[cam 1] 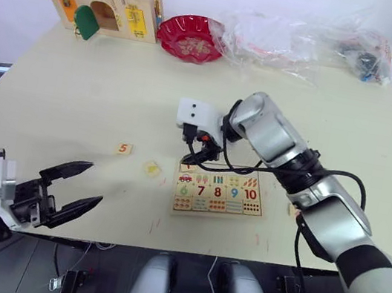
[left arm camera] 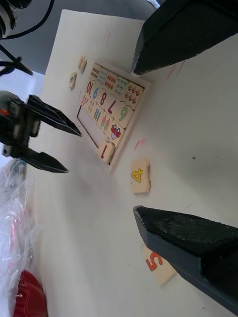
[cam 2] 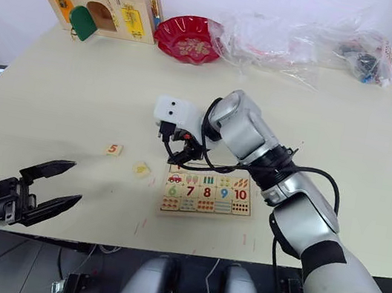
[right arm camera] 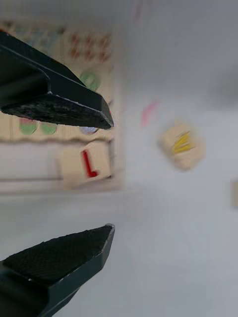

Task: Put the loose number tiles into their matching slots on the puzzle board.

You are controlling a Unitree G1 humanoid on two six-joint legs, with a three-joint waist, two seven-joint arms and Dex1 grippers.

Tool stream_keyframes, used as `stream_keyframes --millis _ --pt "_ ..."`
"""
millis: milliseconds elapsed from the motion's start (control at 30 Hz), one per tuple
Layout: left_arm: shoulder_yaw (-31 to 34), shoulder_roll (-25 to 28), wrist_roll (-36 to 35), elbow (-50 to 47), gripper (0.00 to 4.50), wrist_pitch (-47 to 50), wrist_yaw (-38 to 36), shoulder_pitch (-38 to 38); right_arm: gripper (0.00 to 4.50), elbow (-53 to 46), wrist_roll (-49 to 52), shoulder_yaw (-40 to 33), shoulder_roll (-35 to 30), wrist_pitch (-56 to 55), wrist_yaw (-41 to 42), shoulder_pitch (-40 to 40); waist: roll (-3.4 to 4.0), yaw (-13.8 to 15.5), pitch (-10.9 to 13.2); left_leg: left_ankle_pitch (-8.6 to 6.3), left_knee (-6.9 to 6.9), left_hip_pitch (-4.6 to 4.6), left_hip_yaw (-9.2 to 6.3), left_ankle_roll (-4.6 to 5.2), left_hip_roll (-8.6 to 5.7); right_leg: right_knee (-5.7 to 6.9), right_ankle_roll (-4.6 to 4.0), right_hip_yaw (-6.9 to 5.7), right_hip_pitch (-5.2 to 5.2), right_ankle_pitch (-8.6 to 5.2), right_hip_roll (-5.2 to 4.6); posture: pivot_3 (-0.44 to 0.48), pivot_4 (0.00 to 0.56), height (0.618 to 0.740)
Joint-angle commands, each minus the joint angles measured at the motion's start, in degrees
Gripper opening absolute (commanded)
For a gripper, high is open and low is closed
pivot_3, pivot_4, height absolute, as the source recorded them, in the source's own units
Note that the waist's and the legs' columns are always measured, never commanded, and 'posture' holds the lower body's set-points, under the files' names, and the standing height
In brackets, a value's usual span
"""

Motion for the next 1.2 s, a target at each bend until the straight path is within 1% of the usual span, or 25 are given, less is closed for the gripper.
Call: stream_keyframes --millis 33,167,200,267,300,333,367,400,433,800,1200 --pt "1.6 1.0 -0.1 0.0 4.5 -0.4 0.0 -0.1 3.18 -3.6 2.6 -3.9 -1.1 -1.5 -1.6 2.8 -0.02 0.0 0.0 0.0 0.01 0.0 0.01 0.0 0.0 0.0 -0.02 0.01 0.0 -0.01 0.0 0.0 0.15 0.74" --pt "1.5 1.3 -0.1 0.6 4.5 -0.3 0.0 -0.8 3.18 -3.1 3.3 -6.6 -0.8 -5.9 -6.3 7.1 -0.02 -0.1 0.0 0.0 0.02 0.01 0.06 0.0 -0.01 0.02 -0.02 0.04 0.0 -0.01 0.02 0.0 0.15 0.74" --pt "1.5 1.4 0.0 0.7 4.5 -0.4 -0.1 -0.9 2.96 -2.8 3.8 -7.6 -0.3 -6.0 -7.8 8.1 -0.02 -0.1 0.0 0.0 0.02 0.0 0.06 0.0 -0.01 0.02 0.0 0.03 0.0 0.0 0.02 0.0 0.15 0.74" --pt "1.5 1.4 0.0 0.8 4.5 -0.4 -0.2 -1.0 2.39 -2.7 4.2 -8.2 -0.1 -8.6 -9.4 10.9 -0.03 -0.1 0.0 0.0 0.01 0.0 0.08 0.0 0.0 0.01 0.03 0.03 0.0 0.02 0.05 0.0 0.15 0.74" --pt "1.5 1.4 0.0 0.8 4.5 -0.4 -0.2 -1.0 1.8 -2.5 4.2 -8.3 0.1 -9.7 -9.9 11.6 -0.02 -0.1 0.0 0.0 0.0 0.0 0.09 0.0 0.0 0.01 0.04 0.03 0.0 0.02 0.05 0.0 0.15 0.74" --pt "1.4 1.4 0.0 0.9 4.5 -0.4 -0.2 -1.1 1.55 -2.0 4.0 -8.3 0.2 -10.8 -10.5 12.0 -0.02 -0.1 0.0 0.0 0.0 0.0 0.12 0.0 0.0 0.01 0.05 0.03 0.0 0.02 0.04 0.0 0.15 0.74" --pt "1.4 1.5 0.0 1.0 4.5 -0.4 -0.3 -1.2 0.96 -1.5 3.8 -8.2 0.3 -11.7 -10.9 12.3 -0.02 -0.1 0.0 0.0 0.0 0.0 0.15 0.0 0.0 0.01 0.05 0.04 0.0 0.03 0.04 0.0 0.15 0.74" --pt "1.3 1.5 0.0 1.1 4.5 -0.4 -0.3 -1.4 0.61 -0.9 3.9 -8.4 0.6 -12.3 -11.4 12.5 -0.02 -0.1 0.0 0.0 0.01 0.0 0.2 0.0 0.0 0.01 0.05 0.05 -0.01 0.02 0.05 0.0 0.15 0.74" --pt "1.2 1.6 0.0 1.3 4.5 -0.4 -0.4 -1.6 0.05 -0.2 4.0 -8.5 0.9 -13.0 -11.9 12.6 -0.02 -0.1 0.0 0.0 0.01 0.0 0.23 0.0 0.0 0.02 0.05 0.05 -0.01 0.02 0.05 0.0 0.15 0.74" --pt "1.1 1.5 0.3 1.5 4.5 -0.4 -0.5 -2.4 0.05 5.0 2.2 -7.1 1.1 -18.1 -13.1 12.6 -0.03 -0.1 0.0 0.01 0.01 0.01 0.39 0.0 0.01 0.02 0.05 0.06 0.0 0.03 0.06 0.0 0.15 0.74" --pt "1.5 1.1 0.3 1.0 4.5 -0.5 -0.5 -1.8 0.05 6.8 0.3 -6.0 1.1 -19.7 -12.8 13.2 -0.03 -0.1 0.0 0.01 0.02 0.02 0.4 0.0 0.03 0.03 0.05 0.06 0.0 0.03 0.07 0.0 0.15 0.74"
